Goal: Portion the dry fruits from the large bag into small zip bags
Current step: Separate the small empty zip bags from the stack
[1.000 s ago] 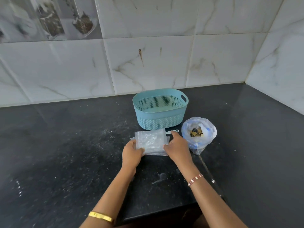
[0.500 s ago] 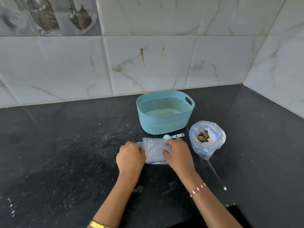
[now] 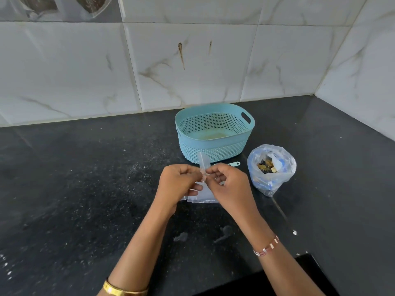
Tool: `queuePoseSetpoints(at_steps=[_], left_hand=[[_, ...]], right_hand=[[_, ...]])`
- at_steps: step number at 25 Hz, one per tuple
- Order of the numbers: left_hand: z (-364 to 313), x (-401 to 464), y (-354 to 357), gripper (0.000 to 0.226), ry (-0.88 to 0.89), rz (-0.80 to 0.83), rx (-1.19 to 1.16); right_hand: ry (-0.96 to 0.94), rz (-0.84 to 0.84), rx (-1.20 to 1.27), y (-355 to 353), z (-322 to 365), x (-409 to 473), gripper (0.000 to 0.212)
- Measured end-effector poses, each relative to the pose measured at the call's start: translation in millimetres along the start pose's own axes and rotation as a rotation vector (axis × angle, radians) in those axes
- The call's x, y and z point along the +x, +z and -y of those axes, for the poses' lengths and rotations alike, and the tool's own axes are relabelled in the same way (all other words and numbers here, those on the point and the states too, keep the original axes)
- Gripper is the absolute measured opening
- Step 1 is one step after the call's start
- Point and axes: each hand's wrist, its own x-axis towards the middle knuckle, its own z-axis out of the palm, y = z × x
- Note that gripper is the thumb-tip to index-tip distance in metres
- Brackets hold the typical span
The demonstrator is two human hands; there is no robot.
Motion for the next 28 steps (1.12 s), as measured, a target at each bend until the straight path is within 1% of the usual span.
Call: queuePoseSetpoints(at_steps=[4,8,9,12,17,18,21,22,23,26,28], left_hand=[[-5.9,-1.0,7.1,0.01,0.017,-0.01,-0.052],[-5.8,-1.4,15.3,0.011,-0.002,0.032,-0.04],[-5.7,-0.2,16.9,0.011,-0.005,0.032,-0.039],[-6.8,4.0,19.4,0.011,0.005,0.033,-0.017],[-6.9,9.1,23.6,0.016,0.046,0.064,0.063],[-6.8,11.9,23.5,0.018,0.055,0.069,0.082],[-5.1,16.3,23.0,0.016,0.109,0.089,0.19],[-4.3,17.0,24.2,0.016,0.136,0.09,0.227],[-3.2,18.2,25.3,0.018,0.161,0.079,0.258],[-2.0,22.3,26.5,0.031,0.209,0.047,0.295],[0.1,25.3,25.0,0.029,0.206,0.042,0.308]], right_hand=[[-0.013,0.029,-0.027,-11.4,4.3,-0.9,0.019],[0.009,0.059,-0.062,-21.8,3.6,2.1,0.008],[0.012,0.065,-0.065,-24.1,2.7,4.2,0.008],[0.044,0.059,-0.013,-28.3,-2.1,8.9,0.018],[0.035,0.042,0.036,-31.5,-9.1,15.8,0.022],[0.034,0.023,0.021,-31.6,-12.2,18.1,0.022],[0.045,-0.104,-0.054,-32.1,-22.6,25.2,0.021],[0.046,-0.114,-0.075,-32.7,-24.9,27.9,0.021],[0.041,-0.086,-0.087,-32.3,-25.5,29.9,0.02],[0.036,0.088,-0.069,-29.6,-21.3,34.2,0.011],[0.059,0.156,-0.033,-26.5,-19.3,36.2,0.012]])
